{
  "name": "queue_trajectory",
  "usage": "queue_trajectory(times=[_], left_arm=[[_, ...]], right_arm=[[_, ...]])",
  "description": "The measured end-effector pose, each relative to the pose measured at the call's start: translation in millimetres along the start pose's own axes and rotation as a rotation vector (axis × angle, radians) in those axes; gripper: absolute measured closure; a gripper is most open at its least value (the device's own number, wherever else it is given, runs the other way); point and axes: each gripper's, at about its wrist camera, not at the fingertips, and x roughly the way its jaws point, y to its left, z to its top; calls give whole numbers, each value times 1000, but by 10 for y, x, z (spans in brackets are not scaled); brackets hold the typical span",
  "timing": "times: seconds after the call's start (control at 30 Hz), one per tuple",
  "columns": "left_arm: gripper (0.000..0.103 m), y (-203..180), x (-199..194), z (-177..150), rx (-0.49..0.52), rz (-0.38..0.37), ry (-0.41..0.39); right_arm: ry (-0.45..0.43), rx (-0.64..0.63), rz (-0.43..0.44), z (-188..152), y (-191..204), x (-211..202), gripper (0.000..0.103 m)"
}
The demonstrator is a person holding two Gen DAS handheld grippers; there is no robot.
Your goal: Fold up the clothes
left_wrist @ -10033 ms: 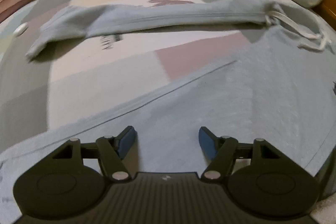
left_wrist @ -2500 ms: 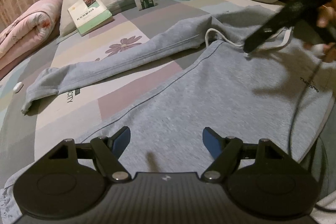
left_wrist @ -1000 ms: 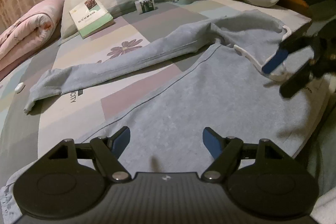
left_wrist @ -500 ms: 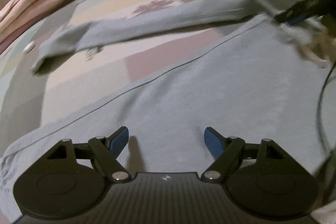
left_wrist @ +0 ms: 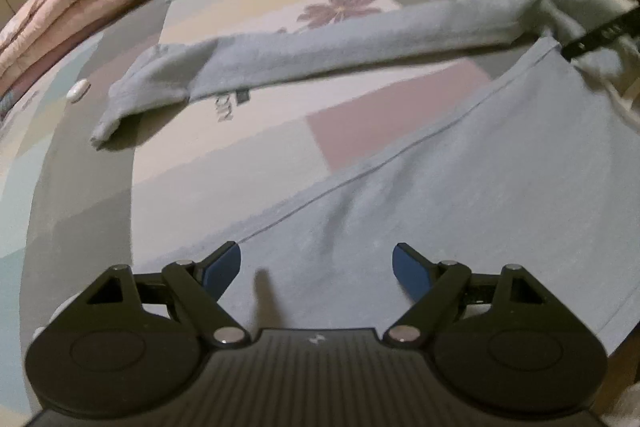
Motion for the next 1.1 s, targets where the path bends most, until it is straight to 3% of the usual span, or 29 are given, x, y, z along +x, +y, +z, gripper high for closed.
queue_trajectory(times=[0.17, 0.3, 0.4, 0.53, 0.63, 0.8, 0.87, 1.0, 1.1], left_arm=[[20, 246, 40, -105, 26, 65, 59], [20, 497, -3, -232, 1, 57, 68], [19, 651, 54, -350, -41, 25, 89], [16, 959, 132, -491, -199, -58, 91], [16, 1065, 84, -564, -210, -11, 81], [17, 1318, 57, -706, -259, 41, 79], [16, 1431, 97, -776, -283, 58, 88], [14, 1631, 155, -864, -363, 35, 70], [16, 1675, 131, -847, -361, 59, 56]], right_arm=[[3, 69, -16, 184, -77, 94, 0], [-10, 47, 15, 99, 9, -192, 0], [-15, -37, 120, -42, 283, -513, 0], [18, -163, 227, -194, 802, -664, 0], [40, -231, 277, -243, 1234, -599, 0], [75, -260, 265, -184, 1752, -216, 0], [21, -284, 206, -149, 1889, -123, 0], [-2, -259, 197, -42, 1920, -51, 0], [5, -238, 227, -58, 1805, -213, 0]])
